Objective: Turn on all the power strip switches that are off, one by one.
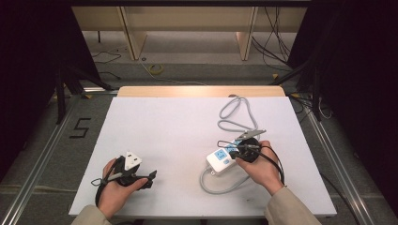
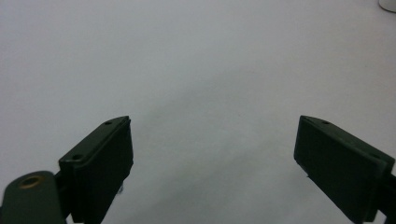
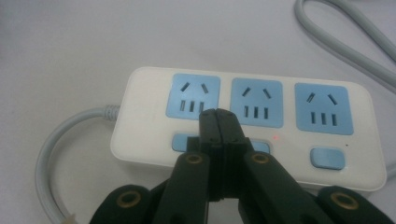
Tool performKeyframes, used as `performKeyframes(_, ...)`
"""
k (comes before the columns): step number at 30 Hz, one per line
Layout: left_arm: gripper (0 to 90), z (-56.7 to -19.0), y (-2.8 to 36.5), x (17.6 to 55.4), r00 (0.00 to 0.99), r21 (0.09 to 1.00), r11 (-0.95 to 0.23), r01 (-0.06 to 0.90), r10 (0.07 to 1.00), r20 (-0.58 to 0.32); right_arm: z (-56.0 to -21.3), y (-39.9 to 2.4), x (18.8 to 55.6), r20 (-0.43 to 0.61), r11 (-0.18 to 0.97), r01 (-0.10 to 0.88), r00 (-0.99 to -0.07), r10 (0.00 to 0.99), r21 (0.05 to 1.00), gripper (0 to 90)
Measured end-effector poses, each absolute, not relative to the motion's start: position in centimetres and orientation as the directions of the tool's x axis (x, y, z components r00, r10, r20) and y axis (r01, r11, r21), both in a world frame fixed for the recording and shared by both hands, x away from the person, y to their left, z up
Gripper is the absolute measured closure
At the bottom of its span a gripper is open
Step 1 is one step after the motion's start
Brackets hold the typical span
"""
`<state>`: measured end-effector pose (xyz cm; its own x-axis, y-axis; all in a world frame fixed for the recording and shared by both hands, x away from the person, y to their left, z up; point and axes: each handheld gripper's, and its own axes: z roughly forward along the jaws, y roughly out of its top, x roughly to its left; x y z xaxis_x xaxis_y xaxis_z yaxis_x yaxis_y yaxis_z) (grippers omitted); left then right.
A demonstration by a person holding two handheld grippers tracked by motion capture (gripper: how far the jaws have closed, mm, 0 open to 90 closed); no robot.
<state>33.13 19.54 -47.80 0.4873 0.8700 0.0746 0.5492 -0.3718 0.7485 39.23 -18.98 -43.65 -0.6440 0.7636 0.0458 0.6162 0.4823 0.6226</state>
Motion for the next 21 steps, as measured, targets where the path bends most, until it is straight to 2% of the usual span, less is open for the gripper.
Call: performKeyframes(21, 11.5, -47.8, 19.6, 33.2, 0.486, 0.748, -0.370, 0.550, 0.871, 0.073, -43.2, -20.2, 39.8, 0.031, 0.461, 0.624, -0.614, 0.789, 0.631, 90.0)
